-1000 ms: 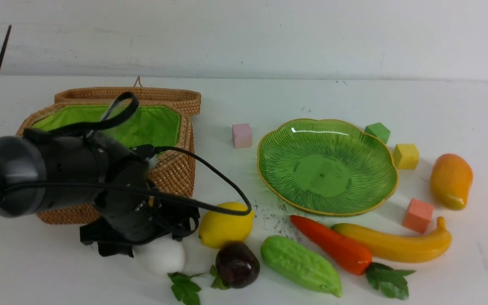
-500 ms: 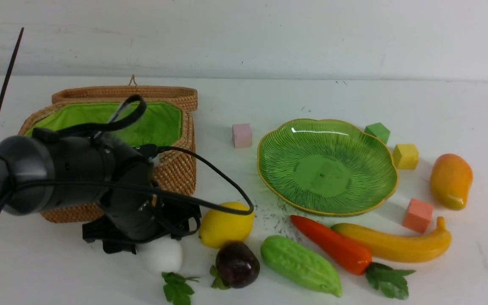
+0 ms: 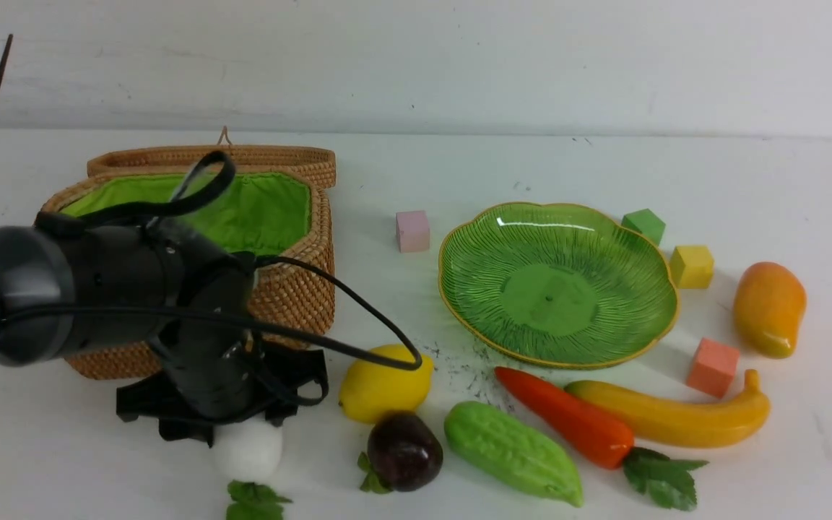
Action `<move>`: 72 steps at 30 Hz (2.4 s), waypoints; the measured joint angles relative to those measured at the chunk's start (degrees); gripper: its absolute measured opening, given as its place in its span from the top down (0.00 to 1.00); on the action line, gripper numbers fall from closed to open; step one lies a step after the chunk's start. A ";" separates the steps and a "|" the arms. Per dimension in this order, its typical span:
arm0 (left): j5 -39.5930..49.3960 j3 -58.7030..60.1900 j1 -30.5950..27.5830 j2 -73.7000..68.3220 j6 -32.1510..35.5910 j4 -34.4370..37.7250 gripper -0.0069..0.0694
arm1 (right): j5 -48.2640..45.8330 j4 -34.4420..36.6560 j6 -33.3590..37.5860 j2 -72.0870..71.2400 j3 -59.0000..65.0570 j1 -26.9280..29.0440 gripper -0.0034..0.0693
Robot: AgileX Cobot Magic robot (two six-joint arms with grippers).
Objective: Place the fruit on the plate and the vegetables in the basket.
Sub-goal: Take a daikon with your left arm and place it on the basket on the left.
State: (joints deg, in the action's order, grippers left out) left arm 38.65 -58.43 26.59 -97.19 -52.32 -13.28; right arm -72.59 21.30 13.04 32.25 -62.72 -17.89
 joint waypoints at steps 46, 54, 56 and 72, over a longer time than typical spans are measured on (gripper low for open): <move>-16.58 12.60 0.00 7.16 6.70 1.94 0.14 | 0.00 -0.05 0.35 0.00 0.00 0.00 0.70; -20.83 12.60 0.00 6.93 2.22 0.53 0.14 | 0.00 -0.05 0.35 0.00 0.00 0.00 0.70; -21.02 12.60 0.00 6.87 0.47 -1.33 0.14 | 0.00 -0.05 0.35 0.00 0.00 0.00 0.70; -22.83 12.60 0.00 1.04 -11.14 -13.02 0.13 | 0.00 0.01 0.35 0.00 0.00 0.00 0.70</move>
State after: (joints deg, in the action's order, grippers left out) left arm 15.81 -45.83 26.59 -96.15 -63.45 -26.30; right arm -72.59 21.31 13.39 32.25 -62.72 -17.89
